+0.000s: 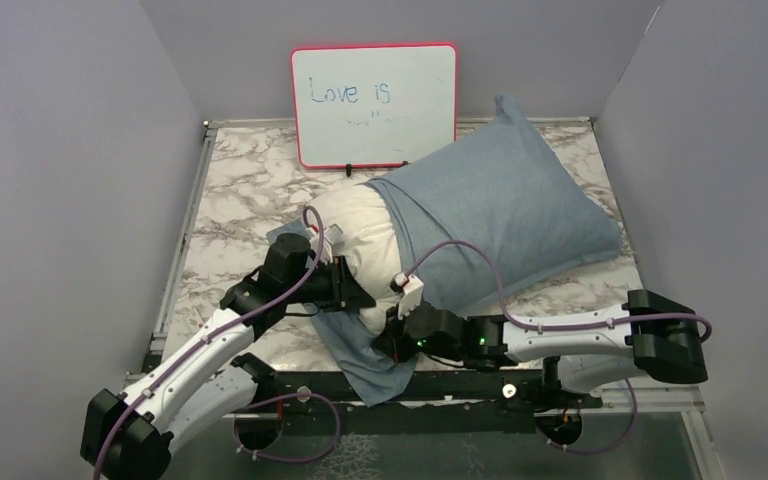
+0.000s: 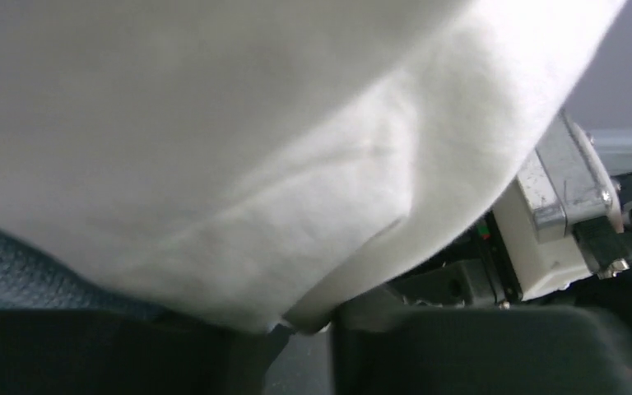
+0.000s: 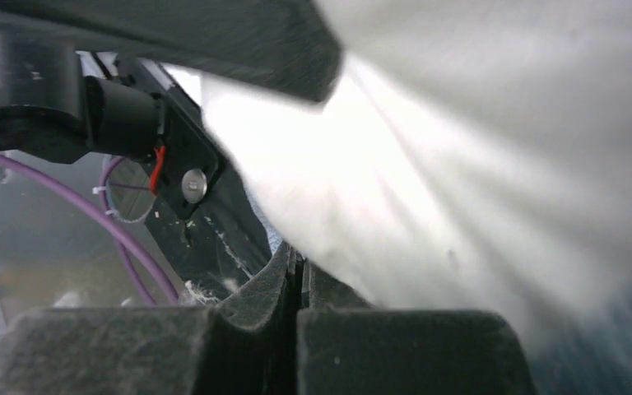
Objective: Remove the pillowcase from the pillow
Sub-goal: Remove the pillow from the pillowcase.
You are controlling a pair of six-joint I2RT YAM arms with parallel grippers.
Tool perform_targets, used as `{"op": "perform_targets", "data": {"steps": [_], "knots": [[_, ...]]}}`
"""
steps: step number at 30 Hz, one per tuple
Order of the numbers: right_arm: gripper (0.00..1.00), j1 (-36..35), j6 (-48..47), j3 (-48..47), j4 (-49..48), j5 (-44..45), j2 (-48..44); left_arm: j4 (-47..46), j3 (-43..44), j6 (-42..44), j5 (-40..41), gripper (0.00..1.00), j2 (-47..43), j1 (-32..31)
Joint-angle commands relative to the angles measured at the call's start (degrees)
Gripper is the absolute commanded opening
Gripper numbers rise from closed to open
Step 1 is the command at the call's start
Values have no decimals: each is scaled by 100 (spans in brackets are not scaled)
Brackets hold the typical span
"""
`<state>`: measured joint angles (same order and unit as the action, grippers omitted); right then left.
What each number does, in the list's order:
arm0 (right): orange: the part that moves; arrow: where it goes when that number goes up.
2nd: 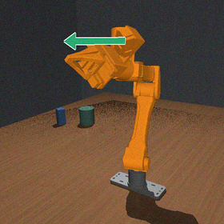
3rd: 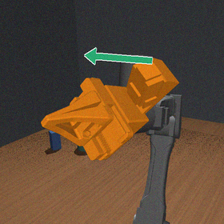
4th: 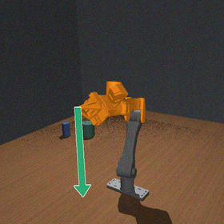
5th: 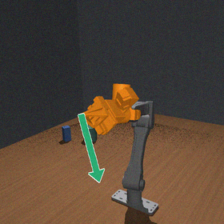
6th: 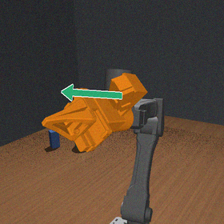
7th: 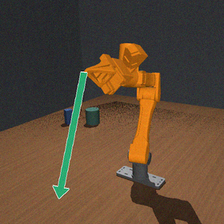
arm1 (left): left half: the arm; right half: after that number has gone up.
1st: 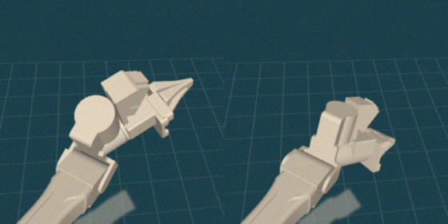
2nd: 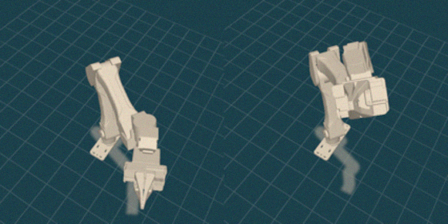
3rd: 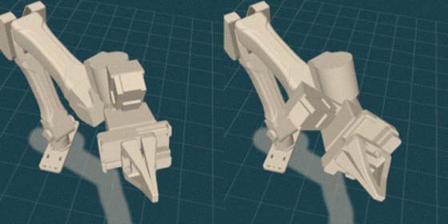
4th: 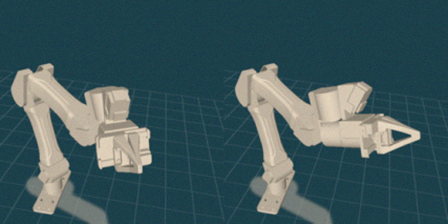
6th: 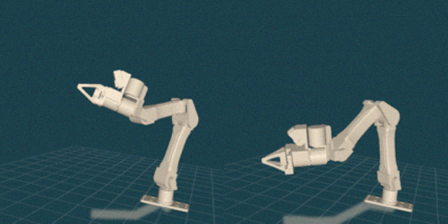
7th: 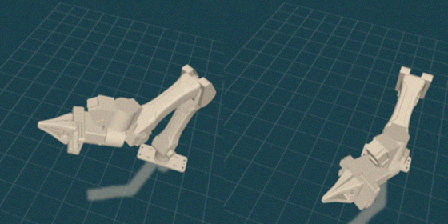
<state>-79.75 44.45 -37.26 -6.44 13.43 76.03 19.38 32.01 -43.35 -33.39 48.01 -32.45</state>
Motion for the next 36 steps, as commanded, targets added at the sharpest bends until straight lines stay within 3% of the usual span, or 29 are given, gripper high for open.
{"op": "perform_targets", "data": {"steps": [1,2,5,10,13,21,26,29,36], "knots": [[2,-24,-224,291,-1084,-578,-425,-1176,-241,-752,350,11,-61,-51],[4,-24,-484,374,-1285,-846,-513,-1500,-258,-898,336,2,3,-51],[17,-44,-1425,586,-1889,-2169,-751,-1988,-24,-1279,370,0,356,-51],[27,-194,-2258,-121,-619,-2873,-340,-2512,787,-1597,322,0,1208,-60],[29,-364,-2523,-464,-83,-2459,13,-2662,1046,-1789,377,0,1430,-86],[30,-805,-2276,-195,6,-845,161,-2694,1131,-2070,721,0,1323,-86],[30,-806,-1017,377,-25,833,-354,-2053,1073,-1746,866,0,992,-81],[38,-705,225,421,913,1924,-734,-1422,913,-1600,1060,0,546,-70],[40,136,899,688,992,967,-1169,-485,459,-1536,1344,0,-456,-50]]}}
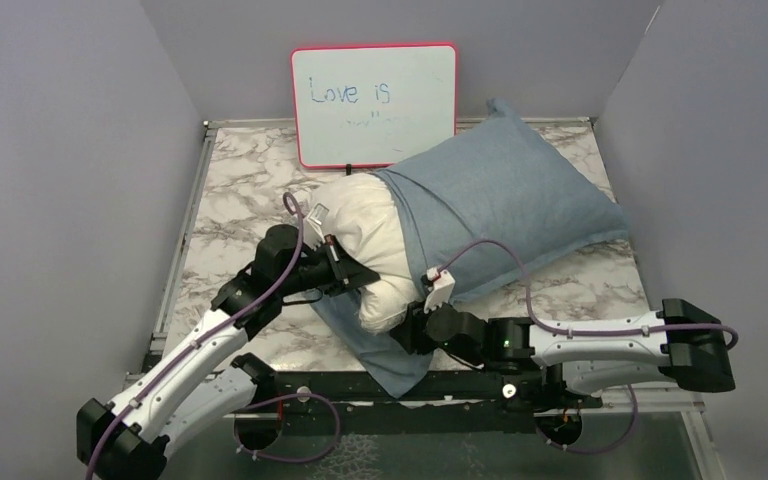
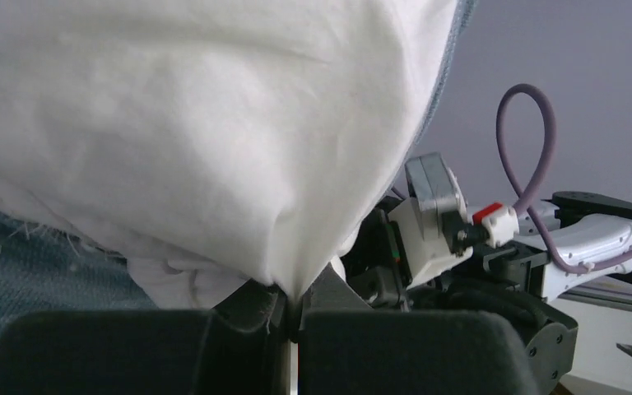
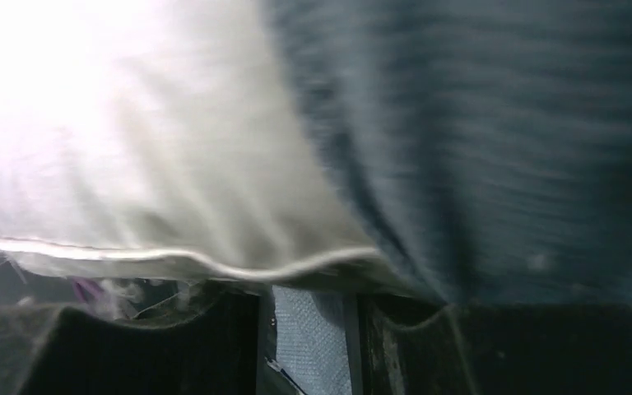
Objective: Remove the pillowcase from the pillow
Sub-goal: Remove the pillow from the pillowcase.
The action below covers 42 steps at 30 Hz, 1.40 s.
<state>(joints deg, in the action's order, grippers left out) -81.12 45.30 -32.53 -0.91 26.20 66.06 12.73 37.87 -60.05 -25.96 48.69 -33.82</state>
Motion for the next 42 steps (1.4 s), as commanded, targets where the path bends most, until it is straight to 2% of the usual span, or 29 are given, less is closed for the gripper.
{"op": "perform_targets", "data": {"steps": [1,3,11,16,21,24,27,30,33,35,36,38,42], "knots": [[41,314,944,190,572,-327,-210,278,-171,107,637,0,-632,87],[50,350,1111,82,891,-223,-276,327,-243,31,676,0,-824,89],[56,360,1583,-453,2343,419,-410,357,-81,-59,676,0,-894,95],[71,360,1307,-533,2126,42,-721,-118,183,-224,514,0,-652,95],[82,360,1662,-339,2287,592,-1122,-154,733,-90,475,0,-282,95],[85,360,1249,-311,2031,618,-1207,-247,1005,-94,421,0,-92,95],[86,360,701,-232,1351,466,-1166,-326,1237,-94,299,0,92,95],[86,360,661,-292,1128,718,-1045,-341,1419,-114,247,0,183,94],[87,360,306,-278,320,718,-962,-350,1513,-183,266,0,184,94],[87,360,350,-281,146,838,-807,-380,1579,-220,266,0,206,94],[84,360,563,-308,157,1037,-699,-391,1633,-254,254,0,223,91],[71,360,1181,-324,250,1501,-486,-419,1712,-285,251,0,242,87],[57,360,1139,-290,-118,1844,-252,-414,1847,-262,357,0,250,87]]}}
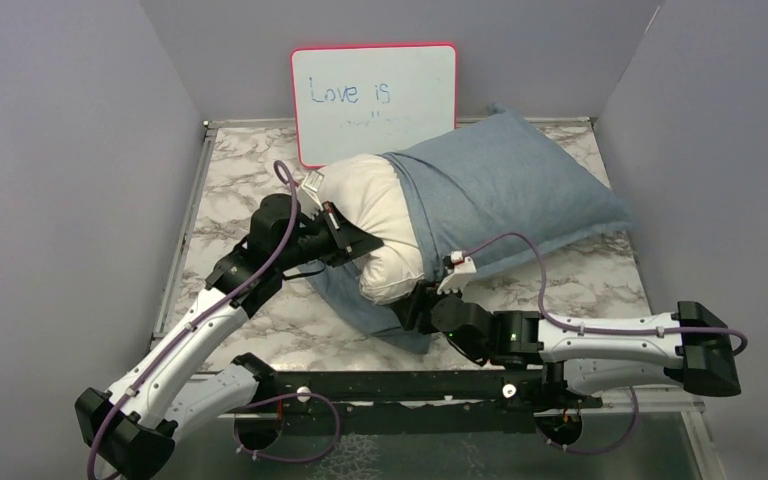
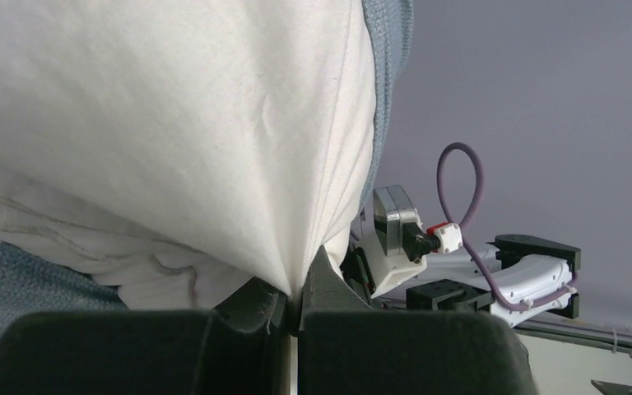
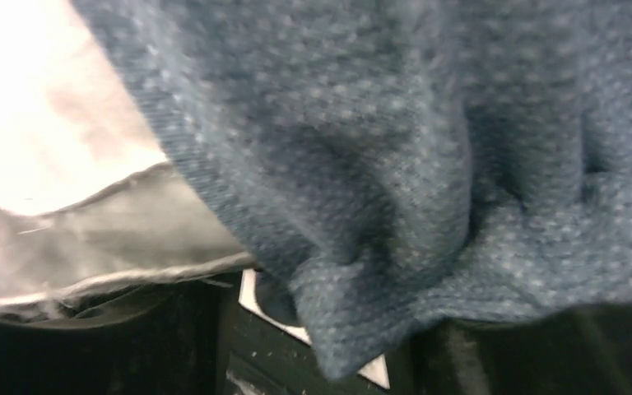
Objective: Remove the pillowcase from the pillow
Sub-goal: Remove the pillow from the pillowcase.
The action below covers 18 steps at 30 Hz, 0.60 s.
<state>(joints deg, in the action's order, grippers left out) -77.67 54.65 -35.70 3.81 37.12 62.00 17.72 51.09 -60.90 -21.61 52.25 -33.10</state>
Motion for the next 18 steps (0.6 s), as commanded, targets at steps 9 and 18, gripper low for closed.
{"op": "perform_targets", "data": {"steps": [9,18], "knots": [[4,44,156,254,0,1460,-385,-852,761,-59,-69,0,23,15],[1,987,-811,474,1126,135,-579,-359,1213,449,95,0,180,23]]}}
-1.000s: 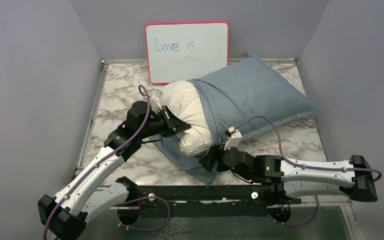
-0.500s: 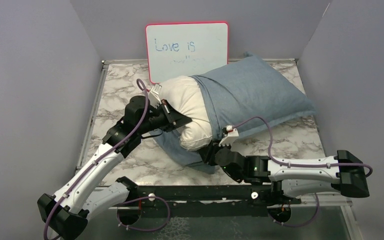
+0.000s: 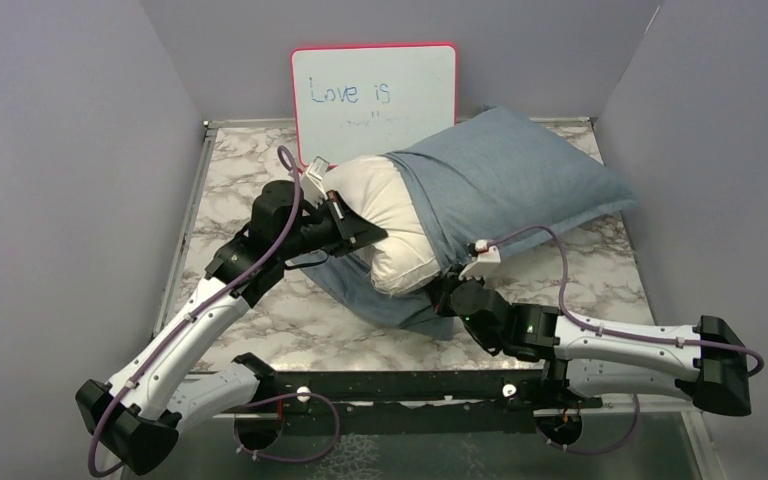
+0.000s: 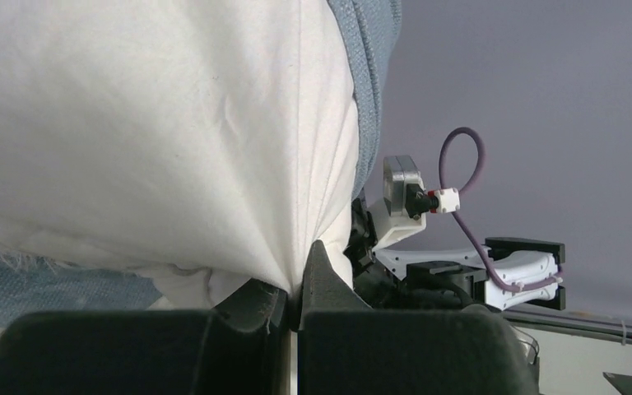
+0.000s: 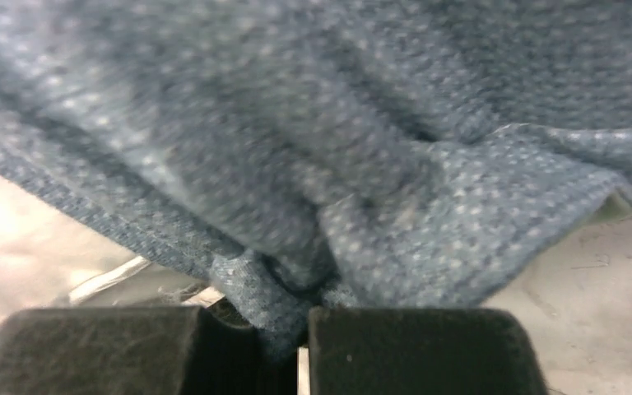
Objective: Remove the pillowcase from the pillow
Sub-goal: Remove the pillow from the pillowcase.
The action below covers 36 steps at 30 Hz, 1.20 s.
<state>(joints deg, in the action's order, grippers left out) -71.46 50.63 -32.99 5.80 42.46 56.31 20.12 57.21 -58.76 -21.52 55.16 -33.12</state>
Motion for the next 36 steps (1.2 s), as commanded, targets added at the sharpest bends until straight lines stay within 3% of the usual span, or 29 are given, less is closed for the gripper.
{"op": "perform_targets", "data": {"steps": [1,7,10,12,16,18,26,32,34,36], "knots": [[1,369,-357,272,950,-547,25,-605,645,251,72,0,-74,25],[1,370,382,315,1487,-845,216,-621,731,260,41,0,-53,30],[6,370,-120,128,1223,-1476,35,-586,656,267,62,0,-90,29],[20,370,-603,-78,1043,-1967,-197,-575,563,280,71,0,-115,26],[58,370,-1666,-424,705,-2945,-648,-594,340,273,106,0,-166,25],[69,370,-2044,-590,701,-3348,-821,-601,220,260,153,0,-194,25],[80,370,-3079,-1122,733,-4412,-998,-580,-48,253,261,0,-246,25],[80,361,-3917,-1965,1069,-3971,-260,-573,-118,312,245,0,-219,25],[90,311,-4193,-2250,1156,-3616,54,-574,-97,312,221,0,-192,25],[92,204,-4560,-2413,1070,-3229,264,-571,-79,323,214,0,-184,28]]}}
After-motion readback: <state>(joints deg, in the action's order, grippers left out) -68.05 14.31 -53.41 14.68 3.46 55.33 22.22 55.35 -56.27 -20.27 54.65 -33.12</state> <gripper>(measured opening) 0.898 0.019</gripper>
